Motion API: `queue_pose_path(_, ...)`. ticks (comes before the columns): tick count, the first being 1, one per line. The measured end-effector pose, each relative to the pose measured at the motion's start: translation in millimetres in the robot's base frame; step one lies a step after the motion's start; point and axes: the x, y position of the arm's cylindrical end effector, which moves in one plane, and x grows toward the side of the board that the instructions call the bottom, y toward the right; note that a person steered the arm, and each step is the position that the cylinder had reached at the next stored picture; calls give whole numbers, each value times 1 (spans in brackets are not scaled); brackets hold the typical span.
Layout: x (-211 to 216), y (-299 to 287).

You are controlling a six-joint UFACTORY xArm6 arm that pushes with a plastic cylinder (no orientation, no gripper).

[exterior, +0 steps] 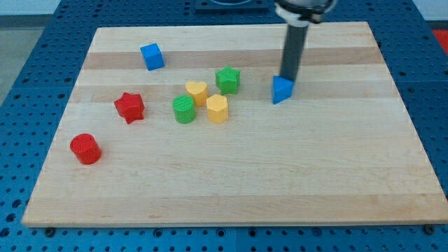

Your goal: Move the blue triangle to the top of the yellow hexagon

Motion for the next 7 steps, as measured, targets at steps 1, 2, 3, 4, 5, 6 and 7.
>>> queue_pose_path(1,4,-36)
queue_pose_path(2,3,-4)
queue_pose_path(3,15,66)
queue_pose_path(4,47,78)
queue_pose_path(5,62,29)
queue_pose_path(6,51,16)
queue_pose_path(7,40,36)
